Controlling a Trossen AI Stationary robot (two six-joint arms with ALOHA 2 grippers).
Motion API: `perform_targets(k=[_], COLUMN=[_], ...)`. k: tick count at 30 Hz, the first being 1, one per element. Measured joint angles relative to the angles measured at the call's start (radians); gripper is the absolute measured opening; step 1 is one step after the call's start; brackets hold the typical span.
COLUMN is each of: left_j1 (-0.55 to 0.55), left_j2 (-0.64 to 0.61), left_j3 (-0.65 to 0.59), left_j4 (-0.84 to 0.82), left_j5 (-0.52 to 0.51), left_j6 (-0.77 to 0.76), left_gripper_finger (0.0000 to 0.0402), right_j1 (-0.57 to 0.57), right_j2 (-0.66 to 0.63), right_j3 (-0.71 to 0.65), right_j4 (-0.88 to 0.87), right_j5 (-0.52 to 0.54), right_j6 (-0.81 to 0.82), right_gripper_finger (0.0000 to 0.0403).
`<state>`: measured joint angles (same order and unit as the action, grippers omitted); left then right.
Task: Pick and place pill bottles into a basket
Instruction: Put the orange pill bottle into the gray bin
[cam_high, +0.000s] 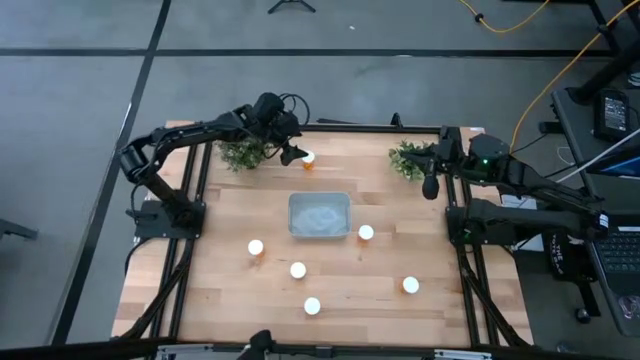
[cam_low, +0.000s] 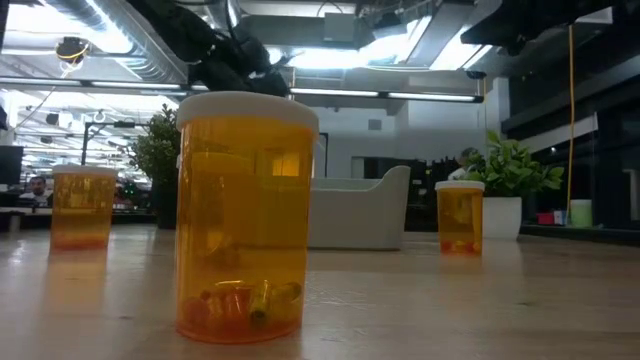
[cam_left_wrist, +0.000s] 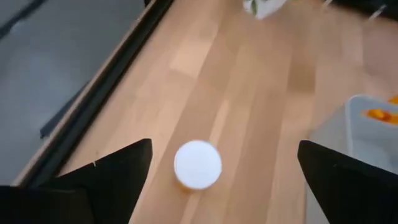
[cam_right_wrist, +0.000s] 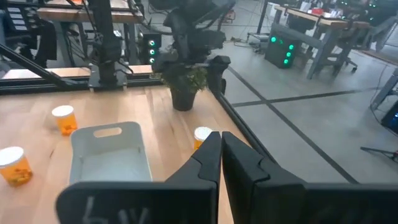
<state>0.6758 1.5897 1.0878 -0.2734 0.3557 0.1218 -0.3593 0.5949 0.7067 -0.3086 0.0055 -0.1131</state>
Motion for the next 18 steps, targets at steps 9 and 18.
perform_targets(k=[9,18], left_j1=[-0.001,-0.009], left_j2=[0.123,0.145], left_j3=[0.0,0.001], left_j4=[-0.036,-0.024], left_j5=[-0.039,-0.042], left_j6=[0.01,0.048], left_gripper_finger=[0.0399,0.0399], right_j1=[-0.012,-0.012], right_j2=[0.0,0.0], right_j3=[0.0,0.0], right_j4=[-0.015,-0.025], right_j5=[0.0,0.0], right_j6=[-0.005,-0.005], right_gripper_finger=[0.0019,0.0019])
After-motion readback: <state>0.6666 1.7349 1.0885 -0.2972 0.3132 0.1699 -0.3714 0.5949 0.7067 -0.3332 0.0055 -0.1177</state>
